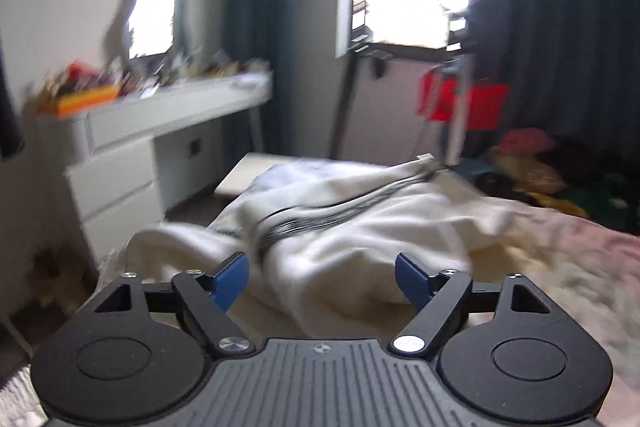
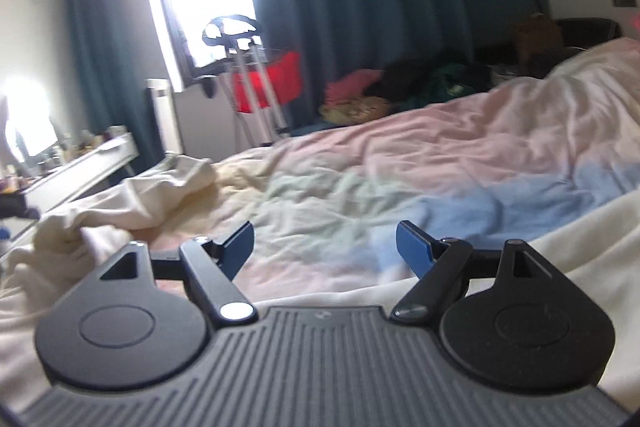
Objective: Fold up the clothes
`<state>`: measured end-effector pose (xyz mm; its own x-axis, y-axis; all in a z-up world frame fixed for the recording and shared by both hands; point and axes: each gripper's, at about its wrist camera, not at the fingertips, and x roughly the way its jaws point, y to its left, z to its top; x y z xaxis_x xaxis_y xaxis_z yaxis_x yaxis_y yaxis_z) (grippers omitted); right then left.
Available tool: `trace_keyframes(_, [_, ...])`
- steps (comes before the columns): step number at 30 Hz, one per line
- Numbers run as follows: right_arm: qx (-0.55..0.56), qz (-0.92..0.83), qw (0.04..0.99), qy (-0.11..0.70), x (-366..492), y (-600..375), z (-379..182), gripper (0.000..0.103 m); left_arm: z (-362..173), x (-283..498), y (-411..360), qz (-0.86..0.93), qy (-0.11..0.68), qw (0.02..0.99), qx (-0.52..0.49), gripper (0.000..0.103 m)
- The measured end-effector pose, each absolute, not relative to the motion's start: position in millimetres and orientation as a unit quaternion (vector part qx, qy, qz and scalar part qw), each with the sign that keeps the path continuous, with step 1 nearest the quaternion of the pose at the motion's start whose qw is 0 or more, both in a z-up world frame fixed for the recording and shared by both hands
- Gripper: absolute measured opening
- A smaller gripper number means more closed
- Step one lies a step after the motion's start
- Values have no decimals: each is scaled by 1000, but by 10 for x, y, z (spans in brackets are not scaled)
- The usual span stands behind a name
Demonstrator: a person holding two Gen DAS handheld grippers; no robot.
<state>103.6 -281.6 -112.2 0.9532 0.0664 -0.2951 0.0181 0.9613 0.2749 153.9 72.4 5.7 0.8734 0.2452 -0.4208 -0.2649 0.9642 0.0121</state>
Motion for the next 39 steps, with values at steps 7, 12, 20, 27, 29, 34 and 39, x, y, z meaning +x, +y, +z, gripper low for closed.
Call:
trace_keyframes(7, [112, 43, 984, 132, 888, -2743, -1097, 80, -42, 935, 125, 23, 240, 967, -83, 88])
trace_keyframes(12, [101, 45, 984, 140, 767, -2709, -1105, 80, -292, 744, 216, -3, 252, 961, -117, 87])
trace_keyframes(20, [146, 97, 965, 195, 1069, -2582, -946, 80, -200, 799, 588, 5, 228, 965, -133, 88])
trace_keyframes(27, [211, 162, 934, 241, 1920, -2199, -986, 81, -339, 883, 904, 24, 240, 957, -160, 95])
trace_keyframes(29, [257, 176, 916, 253, 2379, -2059, -1028, 81, -402, 946, 984, 34, 241, 955, -172, 95])
trace_keyframes(34, [350, 151, 884, 271, 3561, -1635, -1204, 80, -639, 1091, 1145, 73, 226, 950, -201, 95])
trace_keyframes(39, [404, 89, 871, 265, 4349, -1305, -1416, 79, -848, 1162, 1289, 105, 208, 946, -225, 95])
